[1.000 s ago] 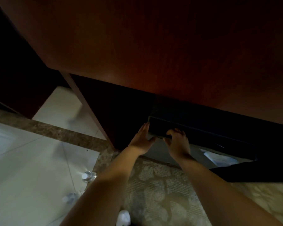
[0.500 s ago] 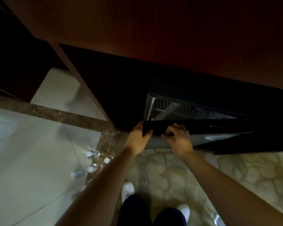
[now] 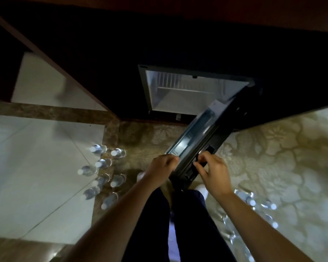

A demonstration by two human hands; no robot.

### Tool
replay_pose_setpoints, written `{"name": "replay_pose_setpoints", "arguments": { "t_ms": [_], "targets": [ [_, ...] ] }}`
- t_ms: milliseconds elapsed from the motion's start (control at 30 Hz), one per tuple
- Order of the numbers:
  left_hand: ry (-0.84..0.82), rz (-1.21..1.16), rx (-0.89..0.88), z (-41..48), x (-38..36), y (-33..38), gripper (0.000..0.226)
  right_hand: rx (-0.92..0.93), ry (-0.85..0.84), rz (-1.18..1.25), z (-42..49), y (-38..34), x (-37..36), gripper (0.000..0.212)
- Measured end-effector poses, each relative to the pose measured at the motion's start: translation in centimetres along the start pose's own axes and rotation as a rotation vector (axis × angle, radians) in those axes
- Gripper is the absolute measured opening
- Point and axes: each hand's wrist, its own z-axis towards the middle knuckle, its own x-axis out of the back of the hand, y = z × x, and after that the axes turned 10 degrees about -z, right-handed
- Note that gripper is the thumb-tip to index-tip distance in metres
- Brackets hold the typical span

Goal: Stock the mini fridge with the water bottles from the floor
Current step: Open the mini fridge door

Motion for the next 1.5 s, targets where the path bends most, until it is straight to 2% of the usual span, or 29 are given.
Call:
{"name": "replay_pose_setpoints", "arguments": {
  "t_ms": [133,300,433,633,767,933,1067,1400,1500],
  "targets": [
    [-0.107,-0.011,-0.044,0.5,-4.5,2.5,0.033,-0.013,0.058,-0.118,-2.8,3.1,1.2,0.018],
    [-0.227,-0.002,-0.042,1.1,-10.4,4.9,0.041,0.055,0.132,-0.214,-6.0,7.7,2.3,0.008],
    [-0.238,-0.074,0.018,2.1,-14.0,5.4,0.038,-0.049,0.212,-0.189,-7.4,11.0,3.5,0.012],
    [-0.286,-0.058,0.064,2.8,-18.9,7.4,0.035,-0.293,0.197,-0.108,-8.2,15.0,6.1,0.026],
    [-0.295,-0.072,0.078,3.1,-22.5,9.6,0.029,-0.376,0.211,-0.095,-8.2,18.2,6.6,0.023],
    [-0.224,-0.098,0.078,3.9,-26.2,12.7,0.042,-0.481,0.202,-0.117,-7.3,22.1,8.1,0.023],
    [-0.162,-0.115,0.041,5.1,-28.1,14.5,0.036,-0.522,0.238,-0.113,-6.0,24.5,9.3,0.025],
    [-0.178,-0.112,0.004,7.9,-29.8,17.7,0.030,-0.570,0.291,-0.190,-3.9,27.3,11.2,0.042],
    [-0.199,-0.109,0.010,7.9,-29.1,17.1,0.016,-0.570,0.282,-0.185,-3.8,27.3,11.4,0.045]
  ]
}}
